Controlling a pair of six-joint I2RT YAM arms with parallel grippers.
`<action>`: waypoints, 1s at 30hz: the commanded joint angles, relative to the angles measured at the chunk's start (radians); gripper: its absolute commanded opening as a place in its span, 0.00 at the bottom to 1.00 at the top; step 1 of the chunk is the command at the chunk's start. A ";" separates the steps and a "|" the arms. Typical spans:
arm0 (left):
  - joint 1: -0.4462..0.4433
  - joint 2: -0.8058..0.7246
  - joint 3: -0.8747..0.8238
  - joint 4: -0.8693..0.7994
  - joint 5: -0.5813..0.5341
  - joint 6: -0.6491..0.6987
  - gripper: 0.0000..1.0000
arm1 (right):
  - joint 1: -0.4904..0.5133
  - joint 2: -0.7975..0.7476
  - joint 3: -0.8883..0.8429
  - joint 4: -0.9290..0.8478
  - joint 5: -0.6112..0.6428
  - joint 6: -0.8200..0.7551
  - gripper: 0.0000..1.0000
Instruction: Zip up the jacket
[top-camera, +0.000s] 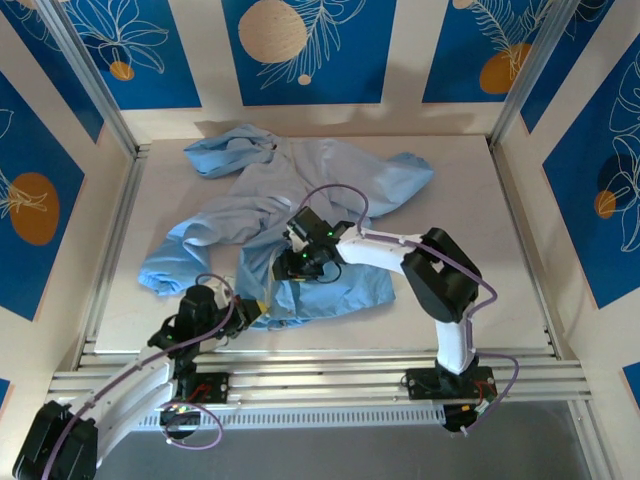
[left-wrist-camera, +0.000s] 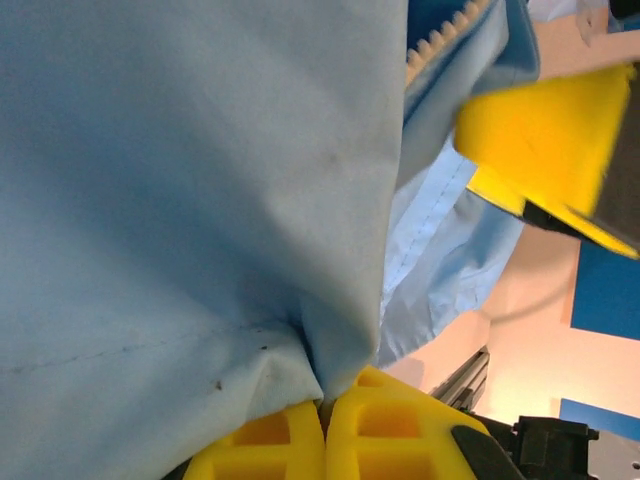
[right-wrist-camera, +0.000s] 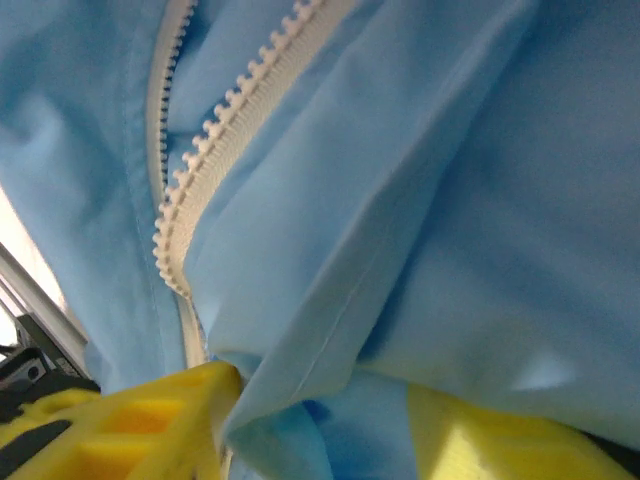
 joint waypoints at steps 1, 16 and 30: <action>-0.004 0.070 0.045 0.037 0.034 0.086 0.00 | -0.011 0.037 0.035 0.035 -0.040 0.001 0.28; -0.001 0.229 0.191 -0.284 0.092 0.289 0.00 | -0.174 -0.021 -0.135 0.257 0.014 0.049 0.00; 0.011 0.223 0.166 -0.080 0.100 0.259 0.00 | -0.144 -0.262 -0.197 0.153 -0.031 -0.184 0.46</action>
